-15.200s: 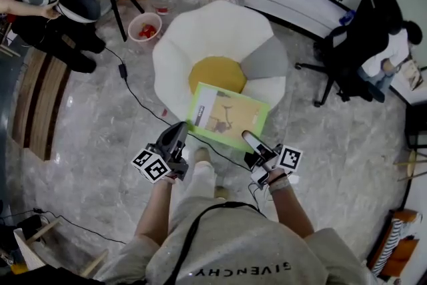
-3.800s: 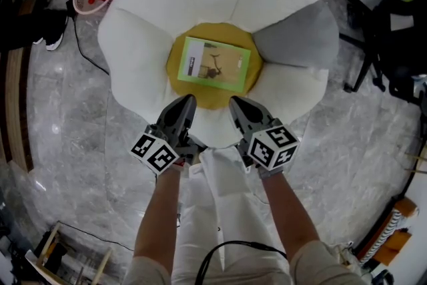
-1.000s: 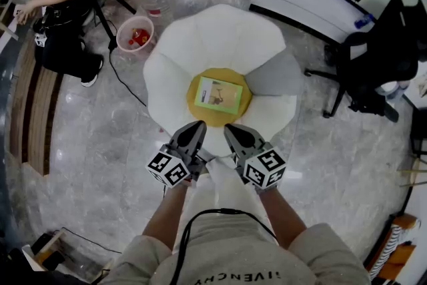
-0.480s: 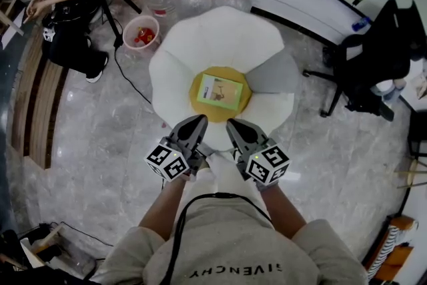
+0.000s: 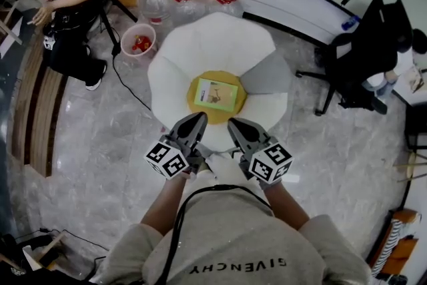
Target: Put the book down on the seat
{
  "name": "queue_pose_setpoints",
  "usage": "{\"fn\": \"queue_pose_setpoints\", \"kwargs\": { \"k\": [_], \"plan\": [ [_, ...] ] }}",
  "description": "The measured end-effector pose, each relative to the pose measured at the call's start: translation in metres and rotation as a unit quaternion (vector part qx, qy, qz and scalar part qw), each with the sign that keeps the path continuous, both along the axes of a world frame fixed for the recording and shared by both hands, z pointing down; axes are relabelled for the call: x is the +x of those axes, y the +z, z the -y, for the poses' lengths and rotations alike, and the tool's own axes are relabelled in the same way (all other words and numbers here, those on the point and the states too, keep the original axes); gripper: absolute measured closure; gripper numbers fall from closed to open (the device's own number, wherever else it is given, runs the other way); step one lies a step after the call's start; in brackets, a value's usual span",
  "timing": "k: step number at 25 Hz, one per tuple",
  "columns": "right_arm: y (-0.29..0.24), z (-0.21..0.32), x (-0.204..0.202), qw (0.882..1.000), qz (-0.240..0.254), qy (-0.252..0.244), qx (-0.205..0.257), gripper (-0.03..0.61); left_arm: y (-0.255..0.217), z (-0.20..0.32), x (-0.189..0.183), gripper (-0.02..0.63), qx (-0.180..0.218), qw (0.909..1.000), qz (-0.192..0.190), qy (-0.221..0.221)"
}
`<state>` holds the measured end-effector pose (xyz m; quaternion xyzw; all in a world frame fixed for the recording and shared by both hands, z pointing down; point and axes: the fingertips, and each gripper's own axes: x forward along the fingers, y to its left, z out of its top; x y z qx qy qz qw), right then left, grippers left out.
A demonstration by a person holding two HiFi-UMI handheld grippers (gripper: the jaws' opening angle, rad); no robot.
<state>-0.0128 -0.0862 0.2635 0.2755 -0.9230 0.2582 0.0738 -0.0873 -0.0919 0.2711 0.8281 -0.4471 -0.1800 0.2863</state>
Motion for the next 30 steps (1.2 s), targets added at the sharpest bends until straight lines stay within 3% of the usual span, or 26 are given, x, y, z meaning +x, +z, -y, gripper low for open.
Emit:
{"fn": "queue_pose_setpoints", "kwargs": {
  "k": [9,30],
  "plan": [
    [-0.029,-0.003,0.005,1.000,0.011,0.008,0.022,0.563,-0.032,-0.005,0.002,0.590,0.019,0.9997,0.003,0.014],
    [-0.038,-0.023,0.012,0.999,0.000,0.008,0.037,0.563,-0.029,-0.029,0.000,0.591,0.018,0.9998,0.003,0.003]
  ]
}}
